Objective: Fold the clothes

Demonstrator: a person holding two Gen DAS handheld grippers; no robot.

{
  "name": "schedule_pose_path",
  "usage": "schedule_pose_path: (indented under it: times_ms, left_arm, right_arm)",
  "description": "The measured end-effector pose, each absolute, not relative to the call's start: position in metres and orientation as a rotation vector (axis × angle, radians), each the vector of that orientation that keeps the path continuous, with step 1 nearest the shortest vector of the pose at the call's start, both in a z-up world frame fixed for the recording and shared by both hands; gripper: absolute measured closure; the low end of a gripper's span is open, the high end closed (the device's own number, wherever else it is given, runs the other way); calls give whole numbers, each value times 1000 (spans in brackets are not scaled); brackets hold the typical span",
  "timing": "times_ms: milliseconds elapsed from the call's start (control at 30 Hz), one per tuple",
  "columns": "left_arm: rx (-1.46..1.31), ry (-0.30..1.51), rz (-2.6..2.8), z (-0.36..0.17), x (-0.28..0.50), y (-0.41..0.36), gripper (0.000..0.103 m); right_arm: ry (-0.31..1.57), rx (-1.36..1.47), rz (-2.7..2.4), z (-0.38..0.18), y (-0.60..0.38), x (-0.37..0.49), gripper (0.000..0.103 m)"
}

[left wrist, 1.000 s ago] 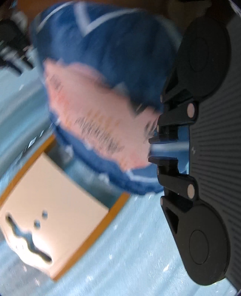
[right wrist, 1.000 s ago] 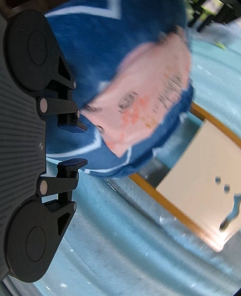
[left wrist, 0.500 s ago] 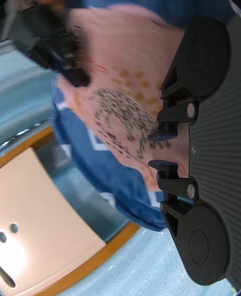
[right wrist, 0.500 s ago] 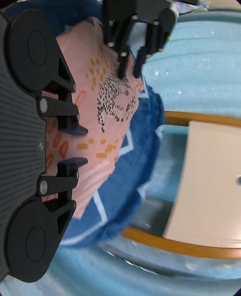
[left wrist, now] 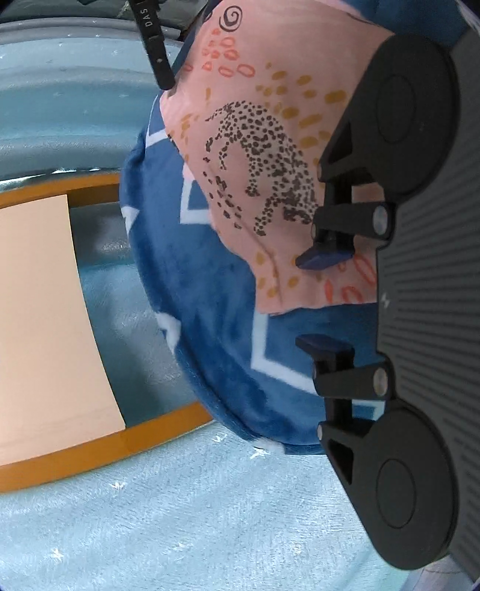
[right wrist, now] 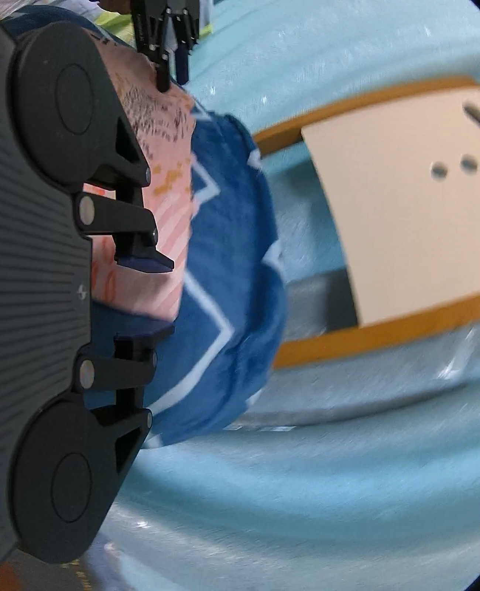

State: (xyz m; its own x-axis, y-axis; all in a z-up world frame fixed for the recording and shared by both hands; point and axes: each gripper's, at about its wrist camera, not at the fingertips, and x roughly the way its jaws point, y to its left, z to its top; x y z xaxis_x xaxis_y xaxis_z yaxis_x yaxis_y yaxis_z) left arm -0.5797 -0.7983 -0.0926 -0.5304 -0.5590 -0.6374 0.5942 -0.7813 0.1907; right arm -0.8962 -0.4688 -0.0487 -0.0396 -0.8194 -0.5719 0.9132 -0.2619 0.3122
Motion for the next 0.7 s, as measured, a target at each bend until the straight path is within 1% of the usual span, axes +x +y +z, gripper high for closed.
schedule_pose_path:
  times_ms: [67,133,167,200,233,267,367,433,567,633,700]
  left_arm:
    - [935,106,-2290,-94,-583,-802,64]
    - [934,129,-2292,-96,-585,-804,65]
    - [926,131,-2299,-97,-586,-803,71]
    - [918,133,-2306,-97,-586,-803,92]
    - [909,134,-2312,-98,-586,-802,101]
    - [893,109,-2308,-96,-585,-799,101]
    - [826,66,-2285,-89,-578,-797,101]
    - [837,68,-2268,-92,-578,-801,101]
    - [873,103,-2257,-106,-577,-810,100]
    - [874,86,-2253,-106,-577,-809,99]
    - [880,69,-2242,-104,-577,-808,93]
  right_arm:
    - [144,817,-1646,-55,-472,-899,61]
    - [145,824,-1642,-59,-475,-898,61]
    - [142,823,-1641,-60,-475,-897,60]
    - [139,827,-1639,-61,-475,-897,69]
    - [137,832,-1638,-61,-475,-896,80]
    - [142,830,-1633,-59,-475,-895,100]
    - [187,732,-1661,-45,-473,-885,100]
    - [209,668,-1689,-36,-474,-880,102]
    - [296,705,-1714,-49,-492,-884,103]
    - [323,743,-1711,-60,-497,-888,103]
    - [324,739,-1727,-60,-494,-889,103]
